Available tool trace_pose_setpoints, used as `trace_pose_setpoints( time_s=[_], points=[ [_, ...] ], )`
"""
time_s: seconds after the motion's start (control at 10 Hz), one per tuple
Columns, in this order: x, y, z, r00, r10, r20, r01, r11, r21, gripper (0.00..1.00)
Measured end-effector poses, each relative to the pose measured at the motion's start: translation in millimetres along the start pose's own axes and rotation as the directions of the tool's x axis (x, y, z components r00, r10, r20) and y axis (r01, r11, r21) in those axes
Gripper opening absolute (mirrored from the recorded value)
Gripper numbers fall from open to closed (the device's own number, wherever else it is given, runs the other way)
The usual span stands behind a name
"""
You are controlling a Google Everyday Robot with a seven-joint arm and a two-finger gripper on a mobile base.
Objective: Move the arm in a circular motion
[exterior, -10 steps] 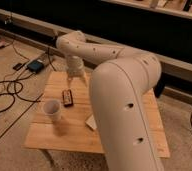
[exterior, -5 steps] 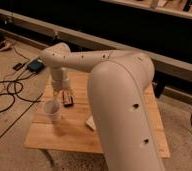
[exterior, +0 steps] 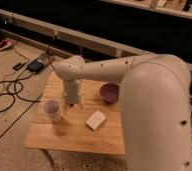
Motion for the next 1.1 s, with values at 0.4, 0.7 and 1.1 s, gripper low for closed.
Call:
trace_pose_setpoints(
  time_s=[0.4, 0.7, 1.1],
  points=[
    [10.8, -95.5, -11.2, 0.97, 0.238, 0.037, -0.237, 0.971, -0.034, 0.65],
    [-4.0, -160.2, -40.2, 0.923, 0.372, 0.099, -0.371, 0.928, -0.032, 0.65],
    [-54.9, -180.3, -71.1, 0.898, 0.414, 0.148, -0.418, 0.908, -0.002, 0.65]
  ],
)
